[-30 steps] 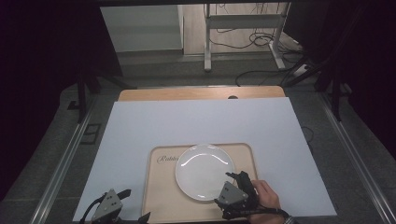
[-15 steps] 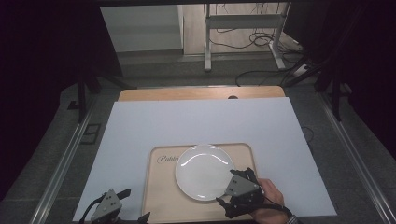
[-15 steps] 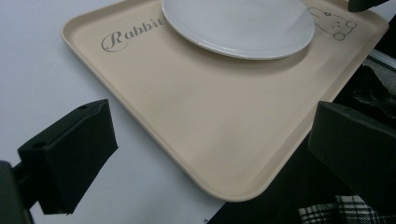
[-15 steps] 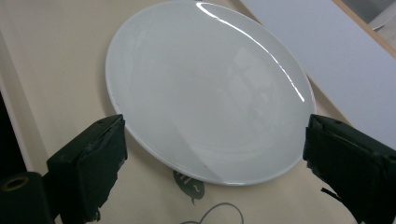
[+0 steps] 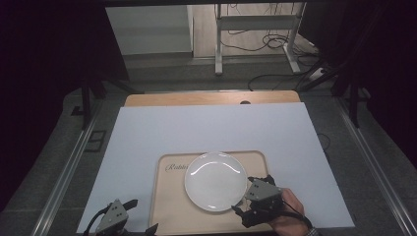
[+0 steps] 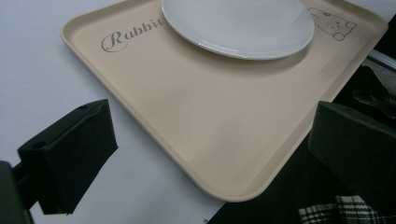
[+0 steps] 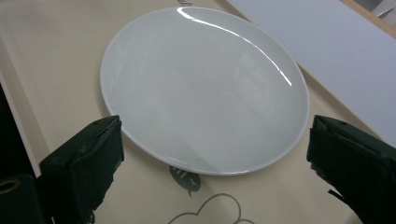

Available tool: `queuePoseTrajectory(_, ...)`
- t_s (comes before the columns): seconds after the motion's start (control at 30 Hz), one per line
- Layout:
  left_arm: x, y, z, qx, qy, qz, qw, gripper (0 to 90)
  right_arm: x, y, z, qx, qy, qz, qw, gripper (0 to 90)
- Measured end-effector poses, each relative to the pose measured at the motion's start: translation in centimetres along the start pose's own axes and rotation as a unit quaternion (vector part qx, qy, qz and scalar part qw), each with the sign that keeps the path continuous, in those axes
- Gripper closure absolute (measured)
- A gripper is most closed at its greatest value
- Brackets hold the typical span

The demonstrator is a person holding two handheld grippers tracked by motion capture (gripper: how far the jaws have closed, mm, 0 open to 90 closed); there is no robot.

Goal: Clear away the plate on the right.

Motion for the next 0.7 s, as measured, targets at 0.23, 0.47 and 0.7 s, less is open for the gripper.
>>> queuePoseTrajectory(0.23, 0.0, 0.0, 0.0, 0.000, 0.000, 0.000, 1.0000, 0.7, 0.4, 0.4, -0.1, -0.011, 0.002, -0.006, 0.9999, 2.7)
queuePoseTrajectory(0.47, 0.0, 0.0, 0.0, 0.000, 0.000, -0.001, 1.0000, 0.7, 0.8, 0.9, -0.6, -0.022, -0.002, -0.016, 0.9996, 1.7)
queuePoseTrajectory(0.7, 0.0, 0.0, 0.0, 0.001, 0.000, -0.001, 1.0000, 0.7, 1.1, 1.2, -0.9, -0.033, -0.003, -0.020, 0.9992, 1.1)
Point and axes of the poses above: each handheld gripper's, and its own axes: x roughly backward along the jaws, z roughly out of its top, y roughly to its right, the point moved 7 cm from there along -x, roughly forward along the jaws, and after that the axes turned 5 degrees about y, right-handed, at the moved point
